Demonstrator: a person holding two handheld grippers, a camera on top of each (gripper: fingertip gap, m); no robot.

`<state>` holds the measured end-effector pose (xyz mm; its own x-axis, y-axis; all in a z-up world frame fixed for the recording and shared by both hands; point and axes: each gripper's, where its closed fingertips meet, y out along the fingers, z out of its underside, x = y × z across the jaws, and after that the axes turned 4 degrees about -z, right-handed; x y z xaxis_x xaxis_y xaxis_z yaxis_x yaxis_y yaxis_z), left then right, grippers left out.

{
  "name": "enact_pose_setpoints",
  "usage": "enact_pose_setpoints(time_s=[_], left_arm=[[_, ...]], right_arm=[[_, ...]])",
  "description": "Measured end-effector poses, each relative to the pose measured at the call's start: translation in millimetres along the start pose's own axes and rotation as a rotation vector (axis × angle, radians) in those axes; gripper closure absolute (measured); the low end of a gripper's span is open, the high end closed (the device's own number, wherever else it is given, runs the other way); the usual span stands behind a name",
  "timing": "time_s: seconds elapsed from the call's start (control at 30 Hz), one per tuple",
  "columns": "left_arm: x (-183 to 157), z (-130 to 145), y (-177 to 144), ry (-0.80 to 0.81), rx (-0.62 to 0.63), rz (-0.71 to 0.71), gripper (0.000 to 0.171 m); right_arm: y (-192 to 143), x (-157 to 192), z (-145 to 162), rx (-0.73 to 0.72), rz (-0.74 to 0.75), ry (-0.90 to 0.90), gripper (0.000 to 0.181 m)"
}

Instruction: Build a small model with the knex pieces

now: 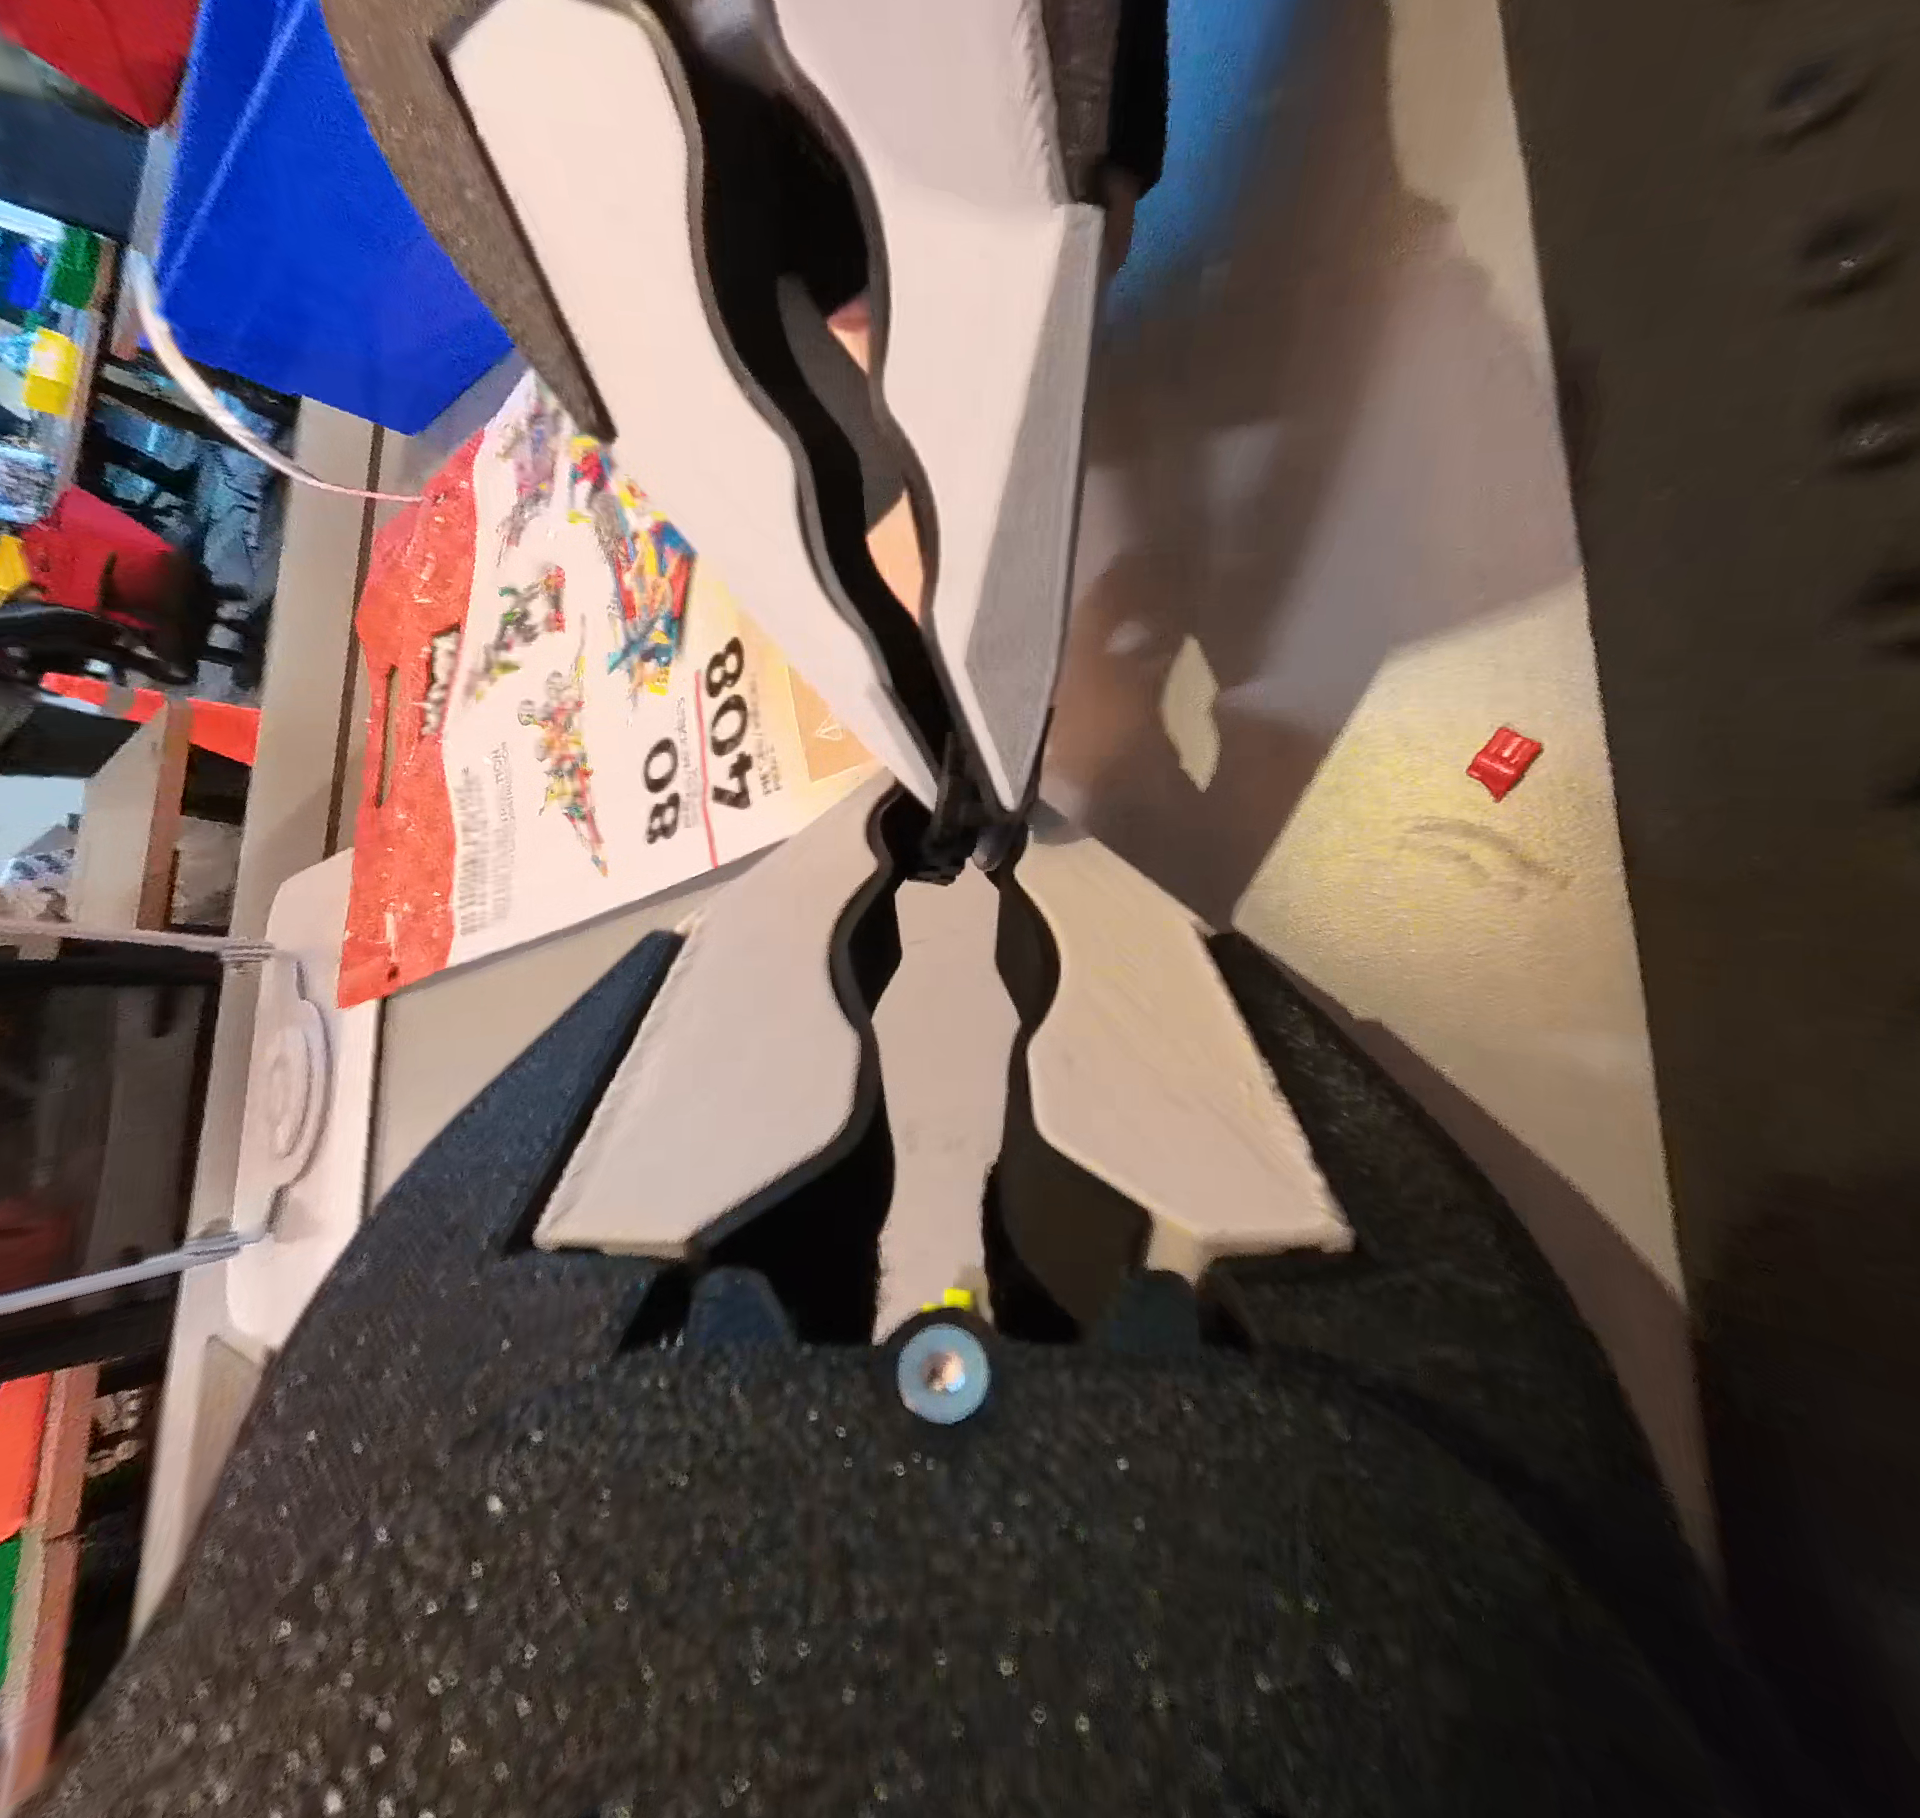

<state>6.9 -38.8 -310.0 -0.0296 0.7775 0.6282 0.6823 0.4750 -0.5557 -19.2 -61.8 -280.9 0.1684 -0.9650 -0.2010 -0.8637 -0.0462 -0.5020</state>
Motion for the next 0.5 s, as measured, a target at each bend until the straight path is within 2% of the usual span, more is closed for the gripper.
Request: enact_pose_setpoints(time_s=[0.17,0.5], left_arm=[[-5,0,0,-0.041,-0.003,0.042,0.164],[-13,4,1,-0.043,0.015,0.075,0.164]], right_arm=[[2,2,1,0.053,0.05,-0.091,0.178],[9,5,4,0.072,0.083,-0.146,0.179]])
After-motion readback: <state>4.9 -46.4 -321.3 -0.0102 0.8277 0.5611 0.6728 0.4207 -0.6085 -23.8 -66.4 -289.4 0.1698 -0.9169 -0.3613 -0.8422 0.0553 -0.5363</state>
